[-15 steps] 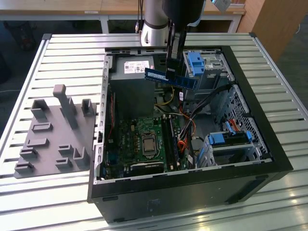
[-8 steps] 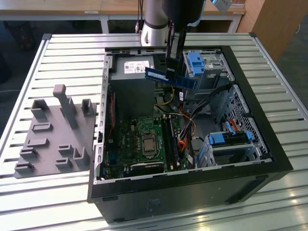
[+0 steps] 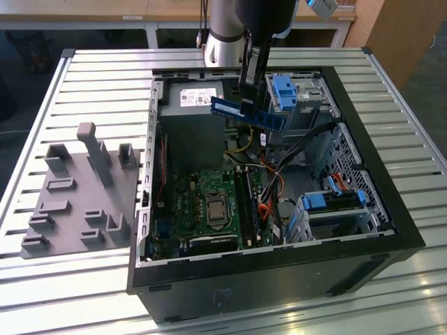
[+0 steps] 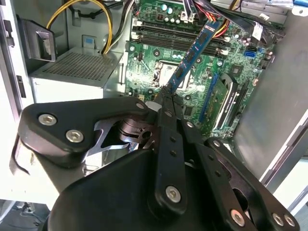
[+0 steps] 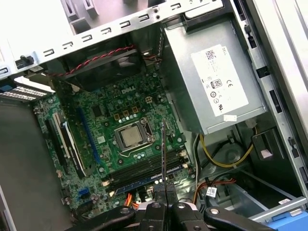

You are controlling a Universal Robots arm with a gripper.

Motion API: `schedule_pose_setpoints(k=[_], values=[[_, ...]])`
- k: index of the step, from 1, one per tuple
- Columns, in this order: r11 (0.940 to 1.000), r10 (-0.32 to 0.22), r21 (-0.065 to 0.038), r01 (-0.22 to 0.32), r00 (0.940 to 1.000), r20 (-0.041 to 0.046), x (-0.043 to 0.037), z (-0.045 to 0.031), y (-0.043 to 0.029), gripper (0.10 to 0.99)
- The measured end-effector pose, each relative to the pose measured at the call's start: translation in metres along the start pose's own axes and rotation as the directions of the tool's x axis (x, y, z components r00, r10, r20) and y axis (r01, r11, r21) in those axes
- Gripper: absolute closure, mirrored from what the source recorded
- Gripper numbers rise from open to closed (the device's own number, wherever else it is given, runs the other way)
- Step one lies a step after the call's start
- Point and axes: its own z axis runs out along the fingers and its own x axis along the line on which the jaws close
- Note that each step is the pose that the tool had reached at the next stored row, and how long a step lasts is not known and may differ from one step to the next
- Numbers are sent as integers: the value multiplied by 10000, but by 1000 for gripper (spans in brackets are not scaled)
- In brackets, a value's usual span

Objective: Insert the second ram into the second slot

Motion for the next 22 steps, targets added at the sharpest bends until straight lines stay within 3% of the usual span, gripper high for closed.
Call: schedule_pose_setpoints(k=[22], values=[[9969,783,12,-783,9969,30,0,2,0,973]])
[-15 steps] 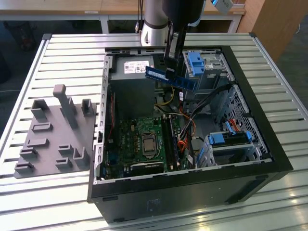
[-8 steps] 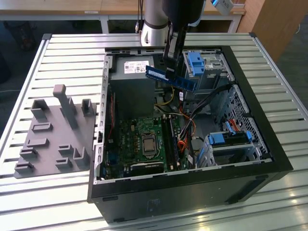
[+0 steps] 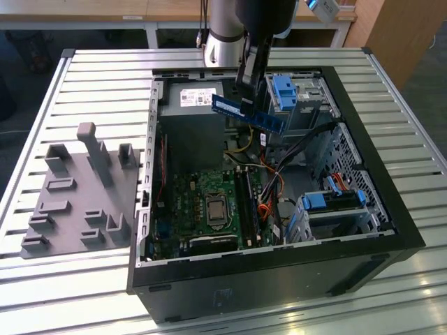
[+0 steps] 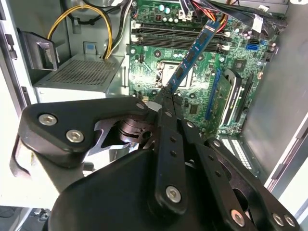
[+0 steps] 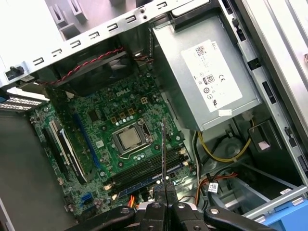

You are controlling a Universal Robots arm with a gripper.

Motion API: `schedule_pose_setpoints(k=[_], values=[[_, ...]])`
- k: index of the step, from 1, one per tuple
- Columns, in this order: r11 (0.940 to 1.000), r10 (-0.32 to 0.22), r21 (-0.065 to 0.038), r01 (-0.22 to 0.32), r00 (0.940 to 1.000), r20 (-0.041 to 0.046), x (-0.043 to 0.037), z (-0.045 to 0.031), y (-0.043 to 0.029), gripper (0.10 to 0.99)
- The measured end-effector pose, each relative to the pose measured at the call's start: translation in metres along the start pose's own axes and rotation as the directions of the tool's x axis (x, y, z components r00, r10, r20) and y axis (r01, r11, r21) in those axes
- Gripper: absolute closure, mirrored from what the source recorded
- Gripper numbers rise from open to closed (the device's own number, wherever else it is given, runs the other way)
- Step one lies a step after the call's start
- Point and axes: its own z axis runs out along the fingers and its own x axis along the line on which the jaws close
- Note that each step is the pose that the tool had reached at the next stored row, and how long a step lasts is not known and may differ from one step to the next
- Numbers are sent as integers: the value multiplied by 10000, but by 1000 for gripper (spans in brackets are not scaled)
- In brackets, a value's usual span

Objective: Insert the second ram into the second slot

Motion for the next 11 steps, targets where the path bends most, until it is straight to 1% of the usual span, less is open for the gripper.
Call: schedule_pose_setpoints(k=[11], values=[[9992,397,6,-397,9992,15,0,1,0,973]])
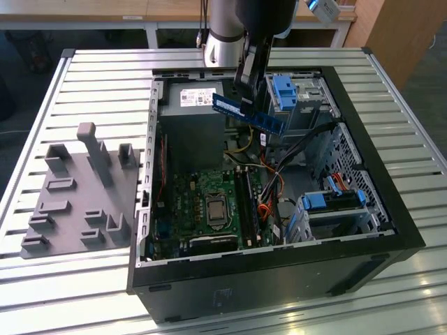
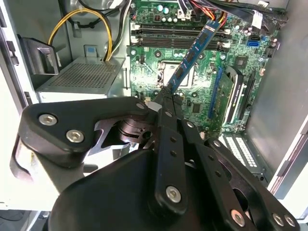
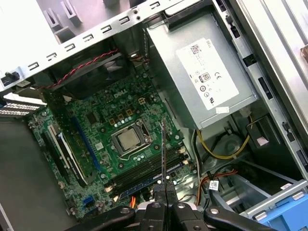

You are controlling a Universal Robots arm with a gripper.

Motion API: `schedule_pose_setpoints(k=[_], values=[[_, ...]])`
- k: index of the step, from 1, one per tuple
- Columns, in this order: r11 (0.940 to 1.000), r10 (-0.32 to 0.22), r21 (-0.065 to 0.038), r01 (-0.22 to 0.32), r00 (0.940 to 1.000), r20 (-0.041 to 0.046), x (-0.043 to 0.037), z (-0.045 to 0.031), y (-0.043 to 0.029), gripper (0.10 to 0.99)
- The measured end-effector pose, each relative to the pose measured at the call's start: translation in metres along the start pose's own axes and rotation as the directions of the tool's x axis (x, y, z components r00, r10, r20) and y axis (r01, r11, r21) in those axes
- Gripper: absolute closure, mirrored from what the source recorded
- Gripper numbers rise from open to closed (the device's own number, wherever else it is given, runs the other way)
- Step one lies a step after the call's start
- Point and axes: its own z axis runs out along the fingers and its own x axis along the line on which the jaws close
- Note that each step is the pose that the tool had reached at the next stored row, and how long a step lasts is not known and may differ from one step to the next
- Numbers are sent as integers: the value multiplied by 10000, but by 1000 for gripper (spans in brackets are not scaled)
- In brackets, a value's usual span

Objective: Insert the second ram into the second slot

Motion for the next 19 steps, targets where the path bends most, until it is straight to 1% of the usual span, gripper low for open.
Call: schedule_pose_setpoints(k=[10,19], values=[[9994,355,5,-355,9994,14,0,0,0,973],[9975,707,11,-707,9975,27,0,0,0,973]])
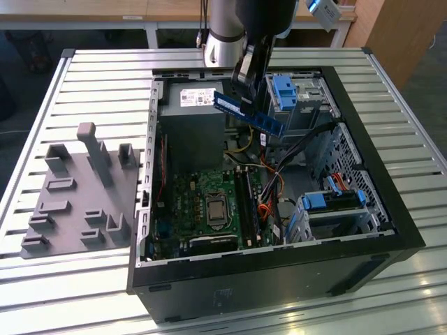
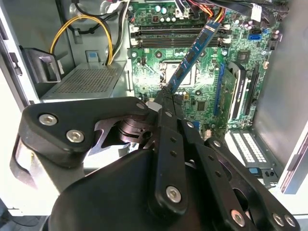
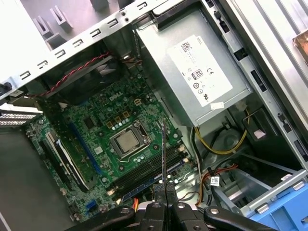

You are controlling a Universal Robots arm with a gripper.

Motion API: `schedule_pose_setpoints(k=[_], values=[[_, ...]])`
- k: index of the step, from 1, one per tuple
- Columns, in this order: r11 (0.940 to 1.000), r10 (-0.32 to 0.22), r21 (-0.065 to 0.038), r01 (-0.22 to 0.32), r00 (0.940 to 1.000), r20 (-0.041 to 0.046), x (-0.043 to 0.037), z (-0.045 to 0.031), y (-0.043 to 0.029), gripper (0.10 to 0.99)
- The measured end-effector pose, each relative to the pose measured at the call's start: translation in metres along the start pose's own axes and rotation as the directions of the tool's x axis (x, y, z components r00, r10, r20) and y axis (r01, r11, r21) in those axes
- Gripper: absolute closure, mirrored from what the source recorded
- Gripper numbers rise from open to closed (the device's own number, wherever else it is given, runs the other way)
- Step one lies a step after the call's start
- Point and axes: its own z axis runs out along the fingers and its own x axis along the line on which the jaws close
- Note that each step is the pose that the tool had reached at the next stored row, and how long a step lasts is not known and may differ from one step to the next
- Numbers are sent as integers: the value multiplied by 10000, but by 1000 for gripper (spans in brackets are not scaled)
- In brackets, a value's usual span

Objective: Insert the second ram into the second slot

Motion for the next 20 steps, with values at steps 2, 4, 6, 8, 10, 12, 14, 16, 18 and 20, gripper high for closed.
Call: schedule_pose_setpoints(k=[2,4,6,8,10,12,14,16,18,20], values=[[10000,85,1,-85,10000,4,0,1,0,973],[9999,164,3,-164,9999,7,0,1,0,973],[9997,242,4,-242,9997,10,0,1,0,973],[9995,325,6,-325,9995,13,0,1,0,973],[9992,404,6,-404,9992,16,0,1,0,973],[9988,481,8,-481,9988,18,0,1,0,973],[9984,558,9,-558,9984,22,0,1,0,973],[9980,634,10,-634,9980,25,0,1,0,973],[9975,712,11,-712,9975,28,0,2,0,973],[9969,788,12,-788,9969,30,0,1,0,973]])
